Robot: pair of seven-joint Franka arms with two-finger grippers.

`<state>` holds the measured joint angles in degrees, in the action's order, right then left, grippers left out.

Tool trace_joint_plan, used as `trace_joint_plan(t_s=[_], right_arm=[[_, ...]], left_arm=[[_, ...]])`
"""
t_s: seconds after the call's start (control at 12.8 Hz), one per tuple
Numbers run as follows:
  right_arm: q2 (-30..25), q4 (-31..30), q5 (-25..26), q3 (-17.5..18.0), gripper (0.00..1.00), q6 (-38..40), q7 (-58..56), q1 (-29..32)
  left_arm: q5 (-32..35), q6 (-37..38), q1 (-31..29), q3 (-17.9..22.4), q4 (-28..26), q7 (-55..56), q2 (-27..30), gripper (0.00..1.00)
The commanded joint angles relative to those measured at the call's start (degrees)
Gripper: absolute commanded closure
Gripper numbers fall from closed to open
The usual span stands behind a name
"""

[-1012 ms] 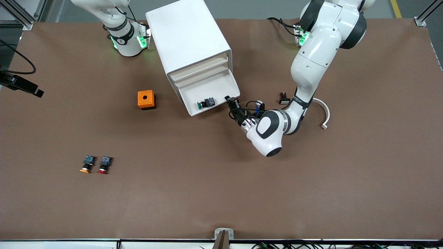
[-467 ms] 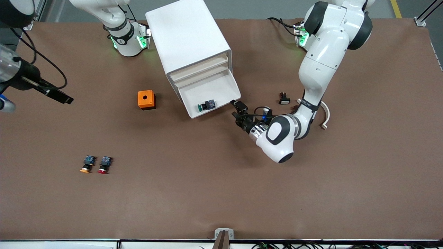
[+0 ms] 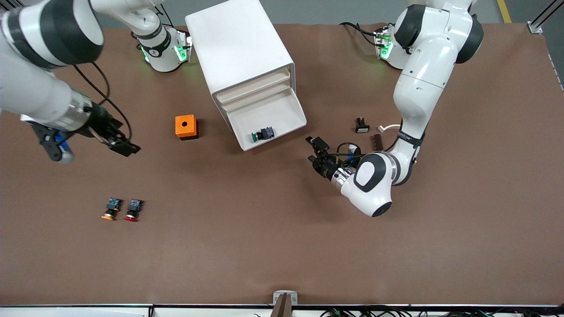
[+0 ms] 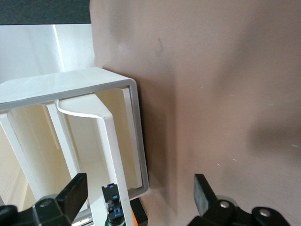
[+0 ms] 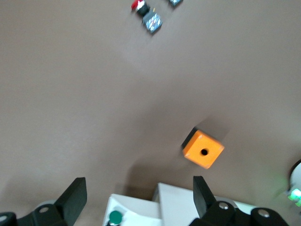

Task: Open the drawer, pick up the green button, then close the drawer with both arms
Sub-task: 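Release the handle with the left gripper while the right gripper approaches, then lower the right gripper into the drawer and grasp the green button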

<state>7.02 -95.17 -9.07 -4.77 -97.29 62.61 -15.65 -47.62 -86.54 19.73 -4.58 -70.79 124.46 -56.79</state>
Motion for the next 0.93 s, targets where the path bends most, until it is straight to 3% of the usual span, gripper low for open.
trace_joint_plan(t_s=[0.0,0.39,0.62,0.86], right_arm=[[3.2,1.0,-3.3,-0.5,0.0,-2.0,7.9,-2.8],[6.7,0.9,-7.7,-0.5,0.0,-6.4,16.0,-6.2],[9.5,0.4,-8.0,-0.5,0.0,-10.5,21.8,-9.5],[12.3,0.3,-8.3,-0.5,0.0,-14.3,28.2,-13.9]], left_arm=[[4.7,0.8,-2.1,0.4,0.3,-3.1,2.2,0.01],[13.6,3.0,-6.5,0.0,0.3,-3.3,7.6,0.01],[16.8,3.0,-6.5,0.1,0.3,-3.5,11.0,0.01],[24.7,3.0,-5.8,0.1,0.4,-5.5,12.9,0.01]])
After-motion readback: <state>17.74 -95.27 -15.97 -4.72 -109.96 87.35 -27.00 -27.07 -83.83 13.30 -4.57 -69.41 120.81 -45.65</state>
